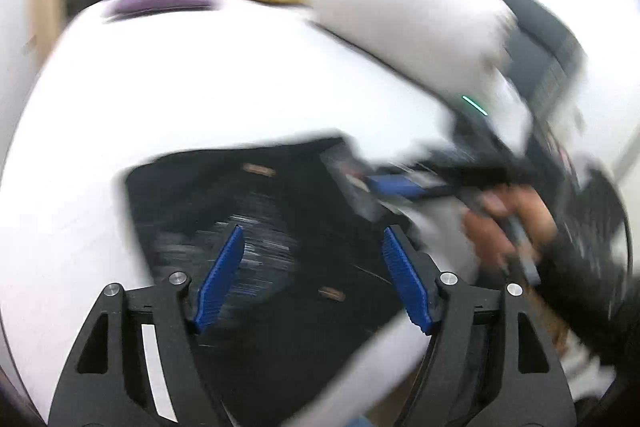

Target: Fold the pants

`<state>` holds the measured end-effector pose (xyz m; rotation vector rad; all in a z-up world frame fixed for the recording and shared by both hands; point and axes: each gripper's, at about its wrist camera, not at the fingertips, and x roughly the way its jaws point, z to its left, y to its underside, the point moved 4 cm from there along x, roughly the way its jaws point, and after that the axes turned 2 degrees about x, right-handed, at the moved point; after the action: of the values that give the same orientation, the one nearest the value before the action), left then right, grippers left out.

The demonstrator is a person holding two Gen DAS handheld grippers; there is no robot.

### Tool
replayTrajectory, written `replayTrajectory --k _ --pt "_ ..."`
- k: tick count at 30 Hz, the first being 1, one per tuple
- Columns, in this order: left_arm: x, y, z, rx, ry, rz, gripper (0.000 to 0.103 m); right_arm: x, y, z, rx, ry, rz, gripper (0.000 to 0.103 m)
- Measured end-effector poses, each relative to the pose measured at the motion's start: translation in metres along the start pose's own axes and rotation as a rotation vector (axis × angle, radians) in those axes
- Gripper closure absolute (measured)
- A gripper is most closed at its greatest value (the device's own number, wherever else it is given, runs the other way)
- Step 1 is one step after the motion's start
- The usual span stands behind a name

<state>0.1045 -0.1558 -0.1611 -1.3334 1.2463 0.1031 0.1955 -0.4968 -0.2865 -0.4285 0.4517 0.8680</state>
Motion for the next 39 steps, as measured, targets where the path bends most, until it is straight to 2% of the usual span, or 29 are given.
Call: replayTrajectory --k 2,5,7,8,10,13,14,16,18,19,21,22,23,24,26,28,29,31,32,33,34,35,39 --pt "0.004 -0.006 0.031 -0.078 -0.026 -0.005 0.033 -0.006 0.004 0.020 -0.024 -0.066 -0.021 0.052" --pt "0.029 -0.005 0.057 -0.094 -0.056 0.002 0.033 0.005 0.015 0.038 -0.066 -0.097 0.004 0.052" --pt "0.055 0.001 0.064 -0.122 -0.039 0.062 0.033 0.018 0.023 0.033 -0.056 -0.072 0.047 0.054" --pt "0.066 0.007 0.068 -0.134 -0.050 0.085 0.034 0.024 0.028 0.027 -0.045 -0.043 0.065 0.058" --pt "0.074 0.016 0.065 -0.098 -0.078 0.094 0.034 0.027 0.037 0.015 -0.026 -0.018 0.073 0.067" --pt "0.081 0.027 0.049 0.046 -0.154 0.102 0.033 0.013 0.044 0.004 -0.007 -0.033 0.040 0.067" --pt "0.082 0.031 0.046 0.080 -0.172 0.097 0.033 0.008 0.046 0.001 -0.004 -0.030 0.035 0.070" --pt "0.082 0.033 0.044 0.108 -0.173 0.093 0.033 -0.004 0.049 -0.002 -0.010 0.021 0.022 0.076" --pt "0.081 0.034 0.040 0.131 -0.165 0.093 0.031 -0.020 0.048 -0.010 0.007 0.102 -0.016 0.066" --pt "0.082 0.035 0.038 0.141 -0.164 0.097 0.030 -0.027 0.046 -0.014 0.019 0.175 -0.035 0.063" --pt "0.083 0.034 0.034 0.160 -0.166 0.101 0.030 -0.044 0.039 -0.012 0.004 0.265 -0.093 0.061" --pt "0.082 0.032 0.033 0.161 -0.154 0.103 0.030 -0.050 0.034 0.000 -0.024 0.276 -0.124 0.061" --pt "0.079 0.029 0.033 0.152 -0.135 0.093 0.030 -0.050 0.033 0.010 -0.045 0.246 -0.132 0.061" --pt "0.073 0.022 0.034 0.134 -0.106 0.066 0.030 -0.045 0.029 0.030 -0.081 0.170 -0.124 0.061" --pt "0.065 0.002 0.041 0.116 -0.078 0.012 0.030 -0.023 0.026 0.064 -0.172 0.071 -0.067 0.063" --pt "0.065 -0.013 0.058 0.080 -0.069 0.009 0.030 0.003 0.020 0.084 -0.221 0.031 -0.009 0.065" --pt "0.073 -0.023 0.074 0.025 -0.034 0.016 0.030 0.016 0.014 0.087 -0.227 0.009 0.017 0.066" --pt "0.088 -0.029 0.098 -0.039 0.011 0.051 0.030 0.036 0.002 0.078 -0.213 -0.023 0.066 0.067" --pt "0.098 -0.027 0.106 -0.062 0.029 0.081 0.035 0.046 -0.003 0.068 -0.190 -0.002 0.081 0.069" --pt "0.103 -0.023 0.110 -0.063 0.049 0.090 0.035 0.054 -0.007 0.054 -0.166 0.033 0.104 0.075" --pt "0.102 -0.019 0.111 -0.052 0.069 0.086 0.035 0.057 -0.008 0.041 -0.153 0.048 0.121 0.094" --pt "0.101 -0.012 0.107 -0.041 0.099 0.086 0.035 0.057 -0.009 0.028 -0.126 0.048 0.123 0.103" --pt "0.085 0.014 0.093 -0.018 0.179 0.068 0.035 0.038 0.000 0.001 -0.067 -0.013 0.108 0.103"
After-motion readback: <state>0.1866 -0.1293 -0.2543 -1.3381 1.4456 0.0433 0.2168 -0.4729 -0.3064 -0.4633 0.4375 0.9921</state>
